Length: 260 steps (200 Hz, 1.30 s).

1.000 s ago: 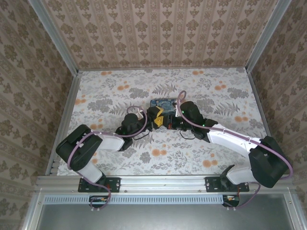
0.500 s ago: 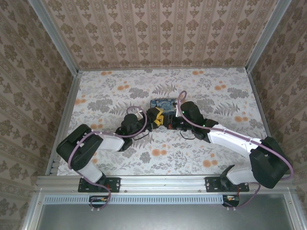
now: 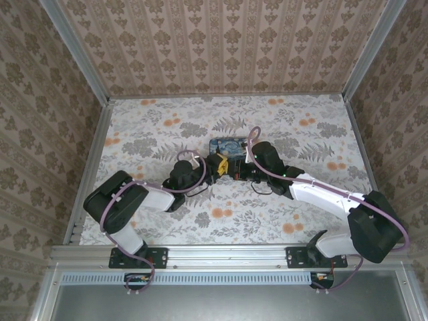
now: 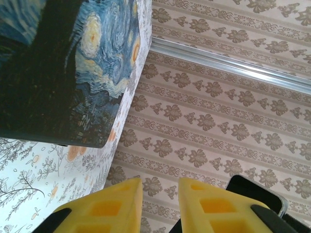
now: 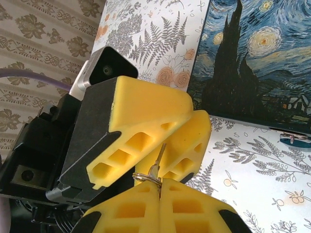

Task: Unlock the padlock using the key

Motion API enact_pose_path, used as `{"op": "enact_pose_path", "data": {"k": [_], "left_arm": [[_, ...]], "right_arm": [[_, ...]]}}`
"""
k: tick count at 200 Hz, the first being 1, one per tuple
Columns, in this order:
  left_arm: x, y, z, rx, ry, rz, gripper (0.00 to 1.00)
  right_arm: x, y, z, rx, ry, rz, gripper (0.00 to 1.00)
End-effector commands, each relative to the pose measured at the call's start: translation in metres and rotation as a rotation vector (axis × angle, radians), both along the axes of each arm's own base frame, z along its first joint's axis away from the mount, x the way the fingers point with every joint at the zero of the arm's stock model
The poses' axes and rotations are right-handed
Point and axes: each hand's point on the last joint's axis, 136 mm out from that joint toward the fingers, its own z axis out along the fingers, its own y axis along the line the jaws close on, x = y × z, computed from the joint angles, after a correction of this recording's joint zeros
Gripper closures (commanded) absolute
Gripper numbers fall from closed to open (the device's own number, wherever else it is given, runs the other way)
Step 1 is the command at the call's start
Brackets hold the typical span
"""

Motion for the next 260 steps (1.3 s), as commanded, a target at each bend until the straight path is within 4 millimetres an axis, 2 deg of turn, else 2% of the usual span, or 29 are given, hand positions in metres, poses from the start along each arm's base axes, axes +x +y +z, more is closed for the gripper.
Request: {"op": "enact_pose_path", "data": {"k": [1,96,134,163,177,200,222,244,252,260], "left_arm": [[0.005,0.004,0.003,-0.014,-0.031,0.021,0.79],[0.006,0.003,0.003,-0.016,-0.036,0.020,0.91],[0.006,0.003,0.004,-0.017,-0.042,0.019,0.91],[0.006,0.002,0.006,-0.015,-0.054,0.017,0.99],[0.008,0.002,0.007,-0.005,-0.072,0.012,1.00],[0.014,0.003,0.010,0.043,-0.132,-0.013,1.00],[0.022,0.003,0.015,0.108,-0.219,-0.060,1.00],[0.028,0.001,0.018,0.179,-0.303,-0.123,1.00],[0.029,-0.001,0.021,0.198,-0.337,-0.148,1.00],[0.031,-0.002,0.024,0.220,-0.367,-0.167,1.00]], "right_arm": [[0.003,-0.004,0.003,0.005,-0.016,-0.020,1.00],[0.006,-0.008,0.001,0.002,-0.014,-0.040,1.00],[0.008,-0.010,0.000,0.003,-0.013,-0.049,1.00],[0.008,-0.011,0.000,0.005,-0.011,-0.049,1.00],[0.007,-0.017,0.000,0.004,-0.014,-0.064,0.82],[0.004,-0.040,-0.003,0.012,-0.021,-0.130,0.61],[0.000,-0.060,-0.004,0.040,-0.024,-0.185,0.53],[-0.001,-0.068,0.002,0.058,-0.054,-0.205,0.41],[-0.001,-0.069,0.005,0.066,-0.073,-0.206,0.33],[0.001,-0.070,0.009,0.075,-0.091,-0.214,0.18]]}}
